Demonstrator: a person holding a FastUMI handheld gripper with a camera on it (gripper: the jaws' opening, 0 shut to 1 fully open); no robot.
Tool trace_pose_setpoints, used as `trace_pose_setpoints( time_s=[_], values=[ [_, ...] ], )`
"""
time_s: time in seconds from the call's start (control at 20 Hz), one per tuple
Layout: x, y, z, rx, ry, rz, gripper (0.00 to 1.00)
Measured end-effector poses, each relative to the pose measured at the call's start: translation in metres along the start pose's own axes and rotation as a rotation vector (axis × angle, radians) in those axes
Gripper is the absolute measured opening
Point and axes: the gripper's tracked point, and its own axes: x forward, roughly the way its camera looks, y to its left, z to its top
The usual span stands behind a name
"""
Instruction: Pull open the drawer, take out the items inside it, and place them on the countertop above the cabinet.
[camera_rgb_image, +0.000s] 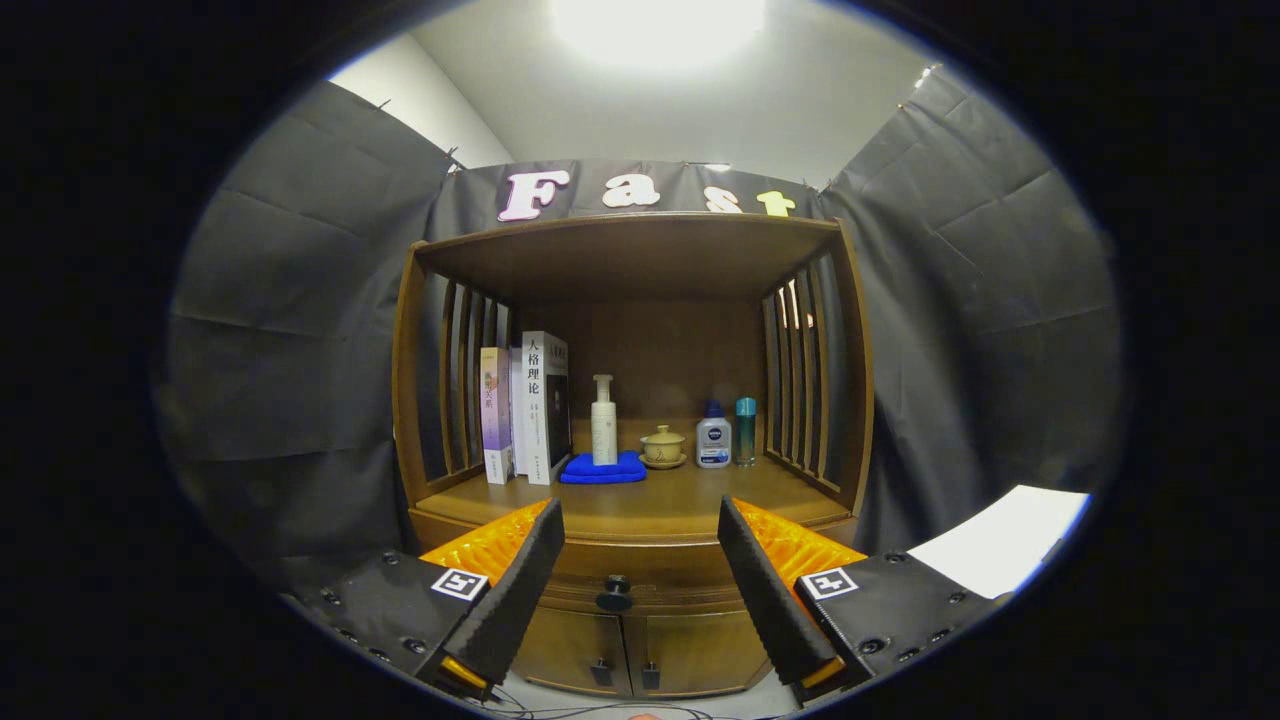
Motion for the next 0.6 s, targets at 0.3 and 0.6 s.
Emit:
trace_pose_setpoints(
  time_s=[0.3, 0.6],
  values=[
    [0.002, 0.004, -0.002, -0.003, -0.002, 0.011, 0.98],
    [0.015, 0.008, -0.012, -0.003, 0.015, 0.016, 0.98]
  ],
)
